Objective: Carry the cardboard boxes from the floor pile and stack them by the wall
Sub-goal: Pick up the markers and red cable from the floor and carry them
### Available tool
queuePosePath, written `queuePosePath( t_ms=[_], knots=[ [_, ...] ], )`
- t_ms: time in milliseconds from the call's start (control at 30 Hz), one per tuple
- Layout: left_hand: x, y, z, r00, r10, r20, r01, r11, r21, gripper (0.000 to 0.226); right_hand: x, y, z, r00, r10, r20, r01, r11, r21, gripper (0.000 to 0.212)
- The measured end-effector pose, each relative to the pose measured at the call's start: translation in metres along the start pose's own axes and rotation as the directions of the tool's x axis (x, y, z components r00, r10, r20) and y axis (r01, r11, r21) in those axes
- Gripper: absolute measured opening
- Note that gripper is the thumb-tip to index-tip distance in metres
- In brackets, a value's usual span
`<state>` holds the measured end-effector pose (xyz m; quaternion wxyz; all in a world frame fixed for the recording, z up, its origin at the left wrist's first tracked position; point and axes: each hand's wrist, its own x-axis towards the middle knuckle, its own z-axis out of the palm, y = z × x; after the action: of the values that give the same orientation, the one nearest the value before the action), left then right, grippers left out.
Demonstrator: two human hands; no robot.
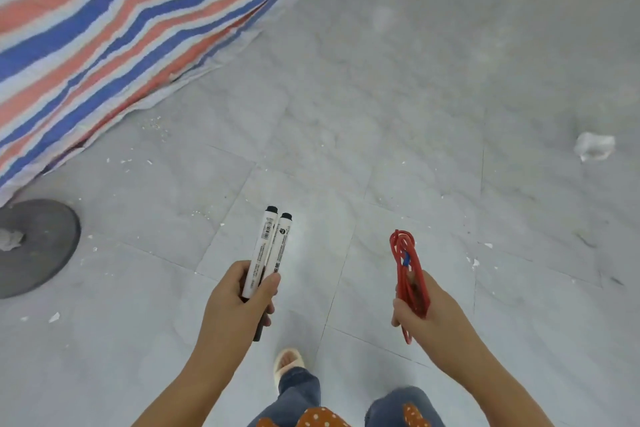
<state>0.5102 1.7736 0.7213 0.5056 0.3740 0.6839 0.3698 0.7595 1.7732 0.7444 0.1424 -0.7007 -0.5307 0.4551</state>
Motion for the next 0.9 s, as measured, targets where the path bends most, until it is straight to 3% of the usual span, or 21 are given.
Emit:
queuePosePath(
  t_ms=[133, 267, 433, 533, 667, 900],
  knots=[
    [0.010, 0.003, -0.028, 0.995, 0.002, -0.104, -0.008, 0.998, -0.055, 0.011, 0.023, -0.039, 0.011, 0.997, -0.076, 0.014, 0.077, 0.996, -0.048, 0.017],
    [0.010, -0.002, -0.049, 0.967, -0.053, -0.248, 0.025, 0.993, -0.118, 0.011, 0.053, -0.067, 0.017, 0.983, -0.151, 0.103, 0.161, 0.983, -0.093, 0.014],
    [-0.003, -0.013, -0.072, 0.856, -0.175, -0.486, 0.080, 0.974, -0.211, 0.007, 0.104, -0.108, 0.031, 0.926, -0.209, 0.315, 0.257, 0.959, -0.118, 0.010],
    [-0.014, -0.019, -0.078, 0.720, -0.271, -0.640, 0.110, 0.954, -0.280, 0.007, 0.139, -0.137, 0.042, 0.854, -0.250, 0.457, 0.343, 0.930, -0.134, 0.009],
    [-0.025, -0.017, -0.066, 0.479, -0.417, -0.773, 0.089, 0.899, -0.430, 0.012, 0.180, -0.179, 0.054, 0.732, -0.290, 0.616, 0.467, 0.872, -0.144, 0.009],
    [-0.057, -0.018, -0.010, 0.065, -0.624, -0.779, -0.064, 0.777, -0.627, 0.010, 0.207, -0.227, 0.118, 0.528, -0.251, 0.811, 0.621, 0.766, -0.167, 0.012]
  ],
)
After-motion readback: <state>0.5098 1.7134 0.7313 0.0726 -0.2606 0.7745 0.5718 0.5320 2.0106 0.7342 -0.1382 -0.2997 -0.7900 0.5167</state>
